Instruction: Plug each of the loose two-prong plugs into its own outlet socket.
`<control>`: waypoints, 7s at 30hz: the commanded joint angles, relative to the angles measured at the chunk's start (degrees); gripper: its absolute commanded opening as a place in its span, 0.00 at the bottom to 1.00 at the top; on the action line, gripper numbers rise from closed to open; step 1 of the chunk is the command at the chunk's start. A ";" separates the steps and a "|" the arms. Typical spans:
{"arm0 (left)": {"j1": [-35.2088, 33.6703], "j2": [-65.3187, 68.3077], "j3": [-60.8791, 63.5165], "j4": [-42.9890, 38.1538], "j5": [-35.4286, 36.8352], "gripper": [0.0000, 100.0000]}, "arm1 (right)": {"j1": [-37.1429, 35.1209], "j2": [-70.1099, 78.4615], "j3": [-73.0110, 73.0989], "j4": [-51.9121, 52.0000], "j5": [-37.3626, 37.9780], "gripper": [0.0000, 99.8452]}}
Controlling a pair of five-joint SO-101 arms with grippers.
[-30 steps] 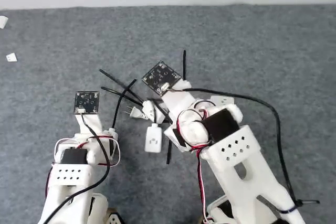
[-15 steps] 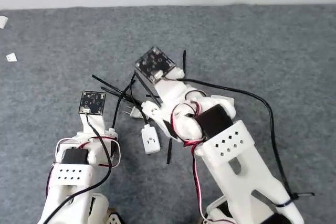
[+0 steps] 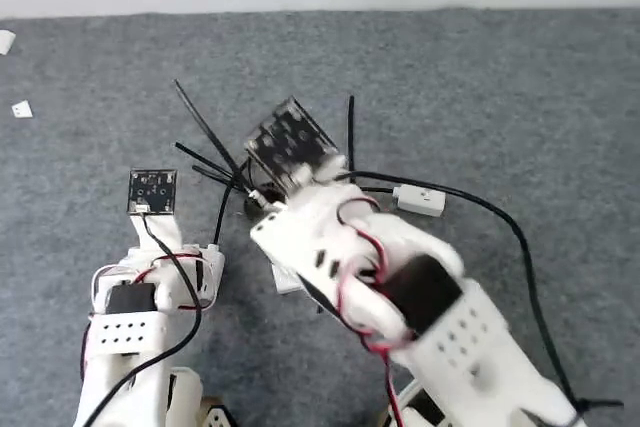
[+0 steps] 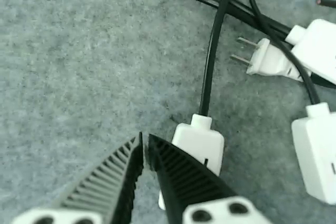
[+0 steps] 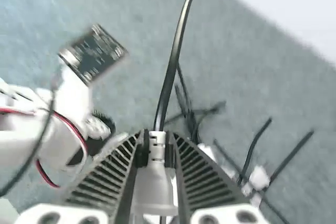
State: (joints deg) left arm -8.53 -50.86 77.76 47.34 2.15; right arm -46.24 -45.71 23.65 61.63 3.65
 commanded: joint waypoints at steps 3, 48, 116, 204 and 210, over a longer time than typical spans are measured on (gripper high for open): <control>-0.44 12.22 -9.01 -1.76 -0.62 0.01 | -7.87 -4.53 0.44 2.95 0.88 0.01; -6.59 -47.82 9.19 13.89 -1.41 0.01 | -4.88 3.30 13.63 -3.82 -1.85 0.01; 4.66 7.56 -4.88 1.23 -10.99 0.22 | 28.62 21.67 27.87 -10.15 0.26 0.01; 14.07 39.12 -25.98 9.41 12.31 0.01 | 28.79 3.74 26.11 4.09 5.10 0.01; 8.97 33.85 -24.13 9.58 12.22 0.01 | 10.59 8.22 27.87 -10.07 -5.98 0.03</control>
State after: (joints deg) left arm 3.52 -13.93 52.44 57.80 14.99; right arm -28.13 -39.82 53.27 59.25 3.74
